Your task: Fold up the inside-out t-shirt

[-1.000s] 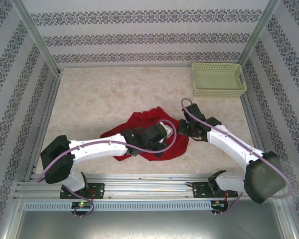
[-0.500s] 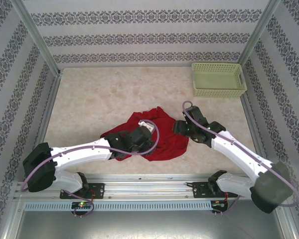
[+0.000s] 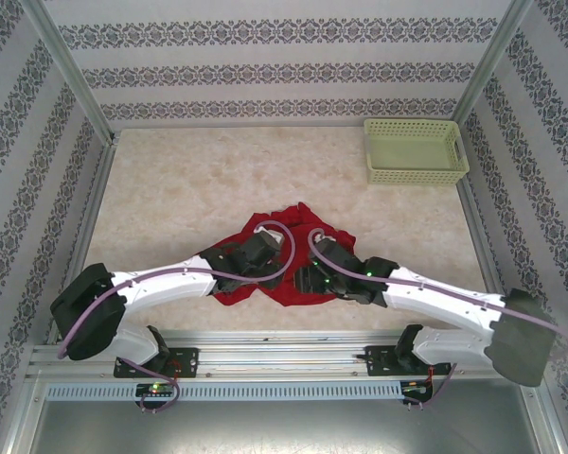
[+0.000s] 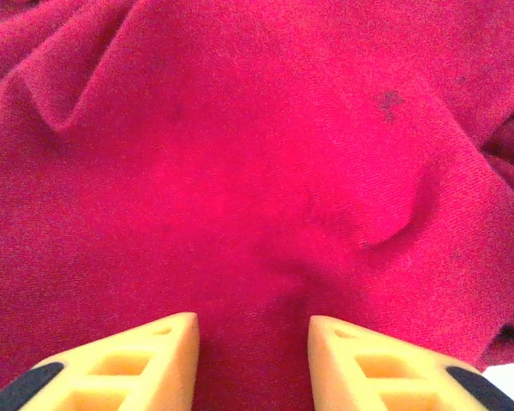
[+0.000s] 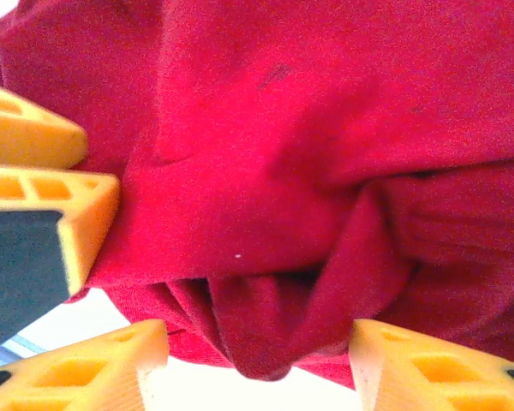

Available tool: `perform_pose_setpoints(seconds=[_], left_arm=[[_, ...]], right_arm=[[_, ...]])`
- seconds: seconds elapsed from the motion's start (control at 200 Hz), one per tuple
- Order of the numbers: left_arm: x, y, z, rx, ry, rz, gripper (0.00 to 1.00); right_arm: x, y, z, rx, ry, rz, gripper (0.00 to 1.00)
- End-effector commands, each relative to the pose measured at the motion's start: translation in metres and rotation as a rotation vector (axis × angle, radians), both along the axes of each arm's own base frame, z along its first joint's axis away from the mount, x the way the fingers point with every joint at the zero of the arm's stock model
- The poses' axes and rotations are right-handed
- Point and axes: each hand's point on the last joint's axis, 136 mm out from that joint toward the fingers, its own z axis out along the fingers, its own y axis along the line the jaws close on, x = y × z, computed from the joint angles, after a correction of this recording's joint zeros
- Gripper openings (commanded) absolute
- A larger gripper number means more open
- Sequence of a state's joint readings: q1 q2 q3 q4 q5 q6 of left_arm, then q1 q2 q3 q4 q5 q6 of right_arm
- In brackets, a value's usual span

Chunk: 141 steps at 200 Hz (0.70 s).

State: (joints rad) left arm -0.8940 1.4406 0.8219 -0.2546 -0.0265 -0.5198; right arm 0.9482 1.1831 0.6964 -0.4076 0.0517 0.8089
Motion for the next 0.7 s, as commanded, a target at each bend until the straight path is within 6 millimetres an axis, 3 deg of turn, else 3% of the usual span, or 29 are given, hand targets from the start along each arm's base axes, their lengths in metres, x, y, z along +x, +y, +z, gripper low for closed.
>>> perform_pose_setpoints(seconds=[0.0,0.28,0.53,0.605,0.699], left_arm=[[0.009,0.008,-0.005,-0.021,0.015,0.078,0.33],[-0.002,-0.002,0.031,-0.095,-0.034,-0.026,0.49],[-0.014,-0.026,0.026,-0.141,0.011,-0.118,0.58],[-0.005,-0.019,0.015,-0.114,0.021,-0.054,0.52],[0.013,0.002,-0.004,-0.092,0.073,0.071,0.31]], right_arm=[[0.008,0.013,0.002,-0.001,-0.013,-0.021,0.49],[0.026,0.001,0.017,-0.09,-0.114,-0.044,0.03],[0.023,0.012,0.042,0.039,-0.171,-0.005,0.0],[0.022,0.011,0.045,0.051,-0.18,0.001,0.0],[0.019,0.002,0.043,0.029,-0.181,-0.006,0.0]])
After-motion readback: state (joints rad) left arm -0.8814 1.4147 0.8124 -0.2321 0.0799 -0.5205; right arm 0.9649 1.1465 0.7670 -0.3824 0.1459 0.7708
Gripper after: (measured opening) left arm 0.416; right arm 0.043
